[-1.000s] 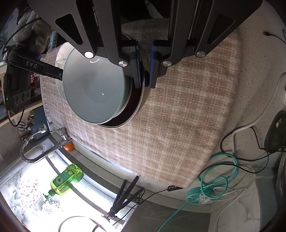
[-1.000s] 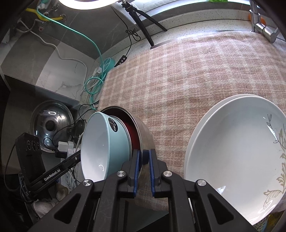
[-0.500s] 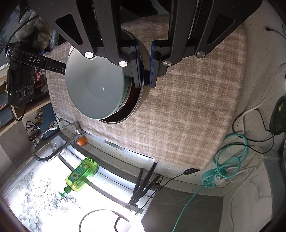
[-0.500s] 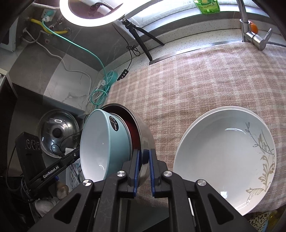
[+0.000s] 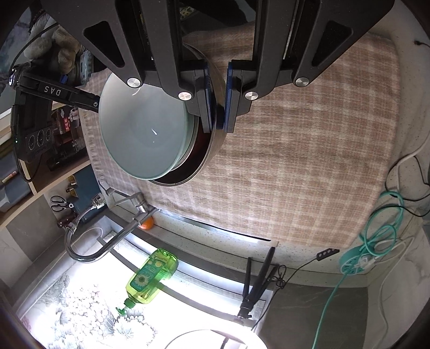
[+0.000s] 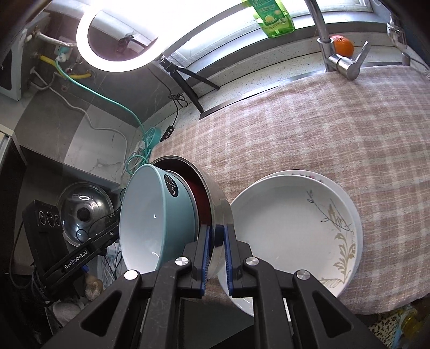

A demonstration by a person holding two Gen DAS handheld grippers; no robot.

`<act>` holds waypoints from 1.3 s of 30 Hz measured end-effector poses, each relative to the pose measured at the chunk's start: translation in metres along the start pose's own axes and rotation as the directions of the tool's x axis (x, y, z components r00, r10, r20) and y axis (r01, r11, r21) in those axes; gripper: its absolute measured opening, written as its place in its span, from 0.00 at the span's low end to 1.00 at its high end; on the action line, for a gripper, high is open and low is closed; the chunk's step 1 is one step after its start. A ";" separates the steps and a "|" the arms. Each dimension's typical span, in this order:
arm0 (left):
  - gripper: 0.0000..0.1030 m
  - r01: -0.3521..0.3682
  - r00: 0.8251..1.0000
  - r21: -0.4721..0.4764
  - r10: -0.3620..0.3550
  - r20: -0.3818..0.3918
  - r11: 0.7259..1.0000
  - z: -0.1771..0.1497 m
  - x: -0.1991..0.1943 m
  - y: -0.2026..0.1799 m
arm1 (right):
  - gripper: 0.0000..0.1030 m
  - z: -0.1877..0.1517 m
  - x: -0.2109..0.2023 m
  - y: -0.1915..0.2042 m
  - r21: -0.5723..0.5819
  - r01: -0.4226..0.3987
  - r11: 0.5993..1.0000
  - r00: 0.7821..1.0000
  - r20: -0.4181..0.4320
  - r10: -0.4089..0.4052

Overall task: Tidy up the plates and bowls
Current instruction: 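Lower the nested bowls onto the white plate stack with both grippers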

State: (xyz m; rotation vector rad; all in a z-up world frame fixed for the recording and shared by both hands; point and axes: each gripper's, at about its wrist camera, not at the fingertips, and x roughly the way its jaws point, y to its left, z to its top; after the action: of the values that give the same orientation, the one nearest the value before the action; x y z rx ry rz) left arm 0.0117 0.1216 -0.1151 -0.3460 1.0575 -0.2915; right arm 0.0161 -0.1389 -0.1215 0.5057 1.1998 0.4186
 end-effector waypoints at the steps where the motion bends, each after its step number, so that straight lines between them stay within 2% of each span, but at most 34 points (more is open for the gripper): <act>1: 0.07 0.003 1.000 0.004 -0.003 -0.005 1.000 -0.001 0.002 -0.003 | 0.10 0.000 -0.003 -0.004 0.004 0.004 1.000 1.000 0.002 -0.004; 22: 0.07 0.026 0.998 0.022 -0.024 -0.057 0.999 -0.023 0.037 -0.062 | 0.10 -0.009 -0.034 -0.071 0.062 0.041 0.997 0.999 -0.009 -0.041; 39: 0.07 -0.023 0.996 -0.016 0.022 -0.090 1.000 -0.036 0.053 -0.064 | 0.10 -0.013 -0.013 -0.098 0.077 0.026 0.997 0.996 -0.082 -0.020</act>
State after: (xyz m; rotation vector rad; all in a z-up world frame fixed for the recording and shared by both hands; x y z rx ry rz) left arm -0.0005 0.0380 -0.1468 -0.3382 1.1519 -0.2802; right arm 0.0033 -0.2243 -0.1715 0.5461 1.3034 0.3763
